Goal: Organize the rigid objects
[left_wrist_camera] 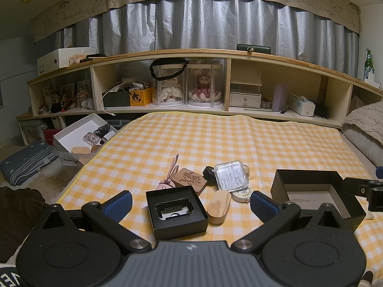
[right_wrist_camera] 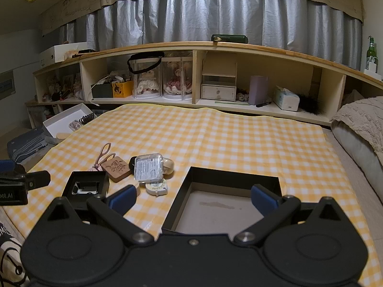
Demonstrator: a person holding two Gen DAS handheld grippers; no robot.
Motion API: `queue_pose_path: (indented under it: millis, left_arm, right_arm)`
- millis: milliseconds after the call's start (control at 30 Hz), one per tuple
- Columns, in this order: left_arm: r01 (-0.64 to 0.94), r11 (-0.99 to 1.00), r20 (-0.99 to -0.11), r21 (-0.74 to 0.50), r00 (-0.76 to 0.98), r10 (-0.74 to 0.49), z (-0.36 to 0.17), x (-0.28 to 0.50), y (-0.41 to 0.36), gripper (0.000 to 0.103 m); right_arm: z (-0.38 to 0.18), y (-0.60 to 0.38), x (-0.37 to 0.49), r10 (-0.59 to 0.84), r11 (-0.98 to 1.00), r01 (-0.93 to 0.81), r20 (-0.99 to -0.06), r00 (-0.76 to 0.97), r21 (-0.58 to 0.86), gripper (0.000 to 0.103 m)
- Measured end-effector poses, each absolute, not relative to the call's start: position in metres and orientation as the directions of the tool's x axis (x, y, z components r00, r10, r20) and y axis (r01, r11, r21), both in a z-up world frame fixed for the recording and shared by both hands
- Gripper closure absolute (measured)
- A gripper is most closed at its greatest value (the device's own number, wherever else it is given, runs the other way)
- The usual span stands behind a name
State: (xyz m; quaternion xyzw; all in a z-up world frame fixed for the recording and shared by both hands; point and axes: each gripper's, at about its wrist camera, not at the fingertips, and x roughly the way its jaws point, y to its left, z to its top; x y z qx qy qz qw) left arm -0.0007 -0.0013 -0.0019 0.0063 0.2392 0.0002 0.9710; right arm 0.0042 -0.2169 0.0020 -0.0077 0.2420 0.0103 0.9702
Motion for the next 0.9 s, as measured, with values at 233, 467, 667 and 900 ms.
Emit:
queue_pose_path:
  millis: [233,467,667,900]
  left_arm:
    - [0.004,1.000,-0.464,0.013,0.886,0.003,-0.0013,-0.0008,-0.0036,0.000]
    - [0.004,1.000,-0.464,0.014,0.886,0.003,-0.0013,-0.0006,-0.0034,0.000]
    - [0.004,1.000,-0.464,0.013,0.886,0.003,-0.0012,-0.0006,-0.0033,0.000]
    - [0.002,1.000,-0.464,0.012,0.886,0.004,-0.0011,-0.0007,-0.0034,0.000]
  right_arm:
    - [0.0018,-0.2170,0.0042,0.016,1.000,-0.023,-0.470,0.882,-0.010,0.000]
    - [0.0016,-0.2167,0.0042,0.015,1.000,-0.023,-0.471,0.882,-0.011,0.000]
    - [0.0019,-0.2159,0.0040,0.015,1.000,-0.023,-0.471,0.882,-0.012,0.000]
    - [0.0020,-0.2153,0.0037,0.014,1.000,-0.023,-0.472,0.882,-0.012,0.000]
